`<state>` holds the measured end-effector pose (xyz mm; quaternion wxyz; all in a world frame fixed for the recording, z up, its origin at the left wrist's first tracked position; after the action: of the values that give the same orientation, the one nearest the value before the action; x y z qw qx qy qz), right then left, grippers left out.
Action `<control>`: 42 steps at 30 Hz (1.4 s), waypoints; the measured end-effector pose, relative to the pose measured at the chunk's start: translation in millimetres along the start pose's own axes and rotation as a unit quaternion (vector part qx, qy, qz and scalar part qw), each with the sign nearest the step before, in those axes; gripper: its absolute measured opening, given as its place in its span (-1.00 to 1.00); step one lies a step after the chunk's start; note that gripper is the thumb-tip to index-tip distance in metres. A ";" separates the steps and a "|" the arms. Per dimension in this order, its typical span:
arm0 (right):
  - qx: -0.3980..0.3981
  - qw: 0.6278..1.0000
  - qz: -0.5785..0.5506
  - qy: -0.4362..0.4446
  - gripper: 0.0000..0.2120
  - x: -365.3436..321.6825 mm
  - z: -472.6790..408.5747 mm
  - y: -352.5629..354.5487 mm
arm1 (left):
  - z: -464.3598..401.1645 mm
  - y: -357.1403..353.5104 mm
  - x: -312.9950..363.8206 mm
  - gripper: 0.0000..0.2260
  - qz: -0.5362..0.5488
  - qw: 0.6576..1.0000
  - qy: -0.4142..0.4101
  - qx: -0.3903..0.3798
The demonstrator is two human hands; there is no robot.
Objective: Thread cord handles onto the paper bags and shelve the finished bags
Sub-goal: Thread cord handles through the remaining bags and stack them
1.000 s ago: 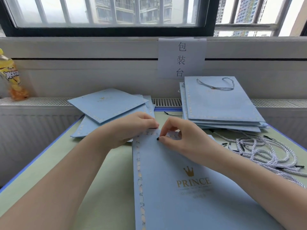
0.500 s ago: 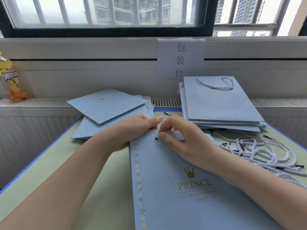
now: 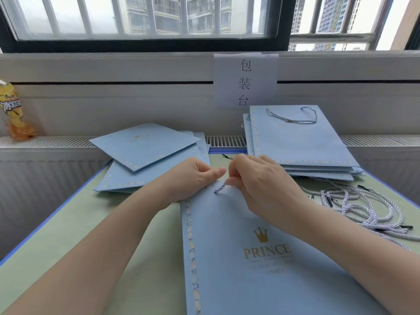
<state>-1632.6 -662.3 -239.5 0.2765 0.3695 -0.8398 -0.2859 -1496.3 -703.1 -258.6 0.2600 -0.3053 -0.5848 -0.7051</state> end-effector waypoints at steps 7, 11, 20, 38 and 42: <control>0.160 0.920 -0.294 -0.201 -0.86 20.7 -4.7 26.1 | -0.2 -0.2 -1.7 -0.57 -0.093 0.996 -0.004 -0.004; 0.302 0.844 -0.346 -0.277 -0.84 51.4 0.9 50.9 | 1.4 -1.0 -2.6 -0.58 -0.128 0.992 -0.003 -0.013; 0.302 0.822 -0.311 -0.369 -0.80 84.2 15.9 55.6 | 14.5 36.9 15.5 -0.58 0.052 0.988 -0.082 0.123; 0.159 0.663 -0.575 -0.452 -0.76 70.8 23.7 26.5 | 23.4 62.1 12.7 -0.67 -0.095 0.877 -0.175 0.438; 0.247 0.603 -0.607 -0.454 -0.67 76.0 24.3 30.9 | 15.8 27.8 21.5 -0.51 -0.053 0.940 -0.146 0.304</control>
<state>-1707.0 -697.4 -215.7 -0.4795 0.6713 -0.4783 -0.3010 -1488.8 -692.7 -222.2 0.2145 -0.2798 -0.8180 -0.4545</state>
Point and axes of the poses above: each hand's wrist, its own z-axis away from the middle knuckle, its own y-axis out of the back of the hand, x = y × z, the point moved 5 cm from there along -z, towards the middle knuckle, and after that the axes turned 13 degrees about y, right-handed, at the moved point
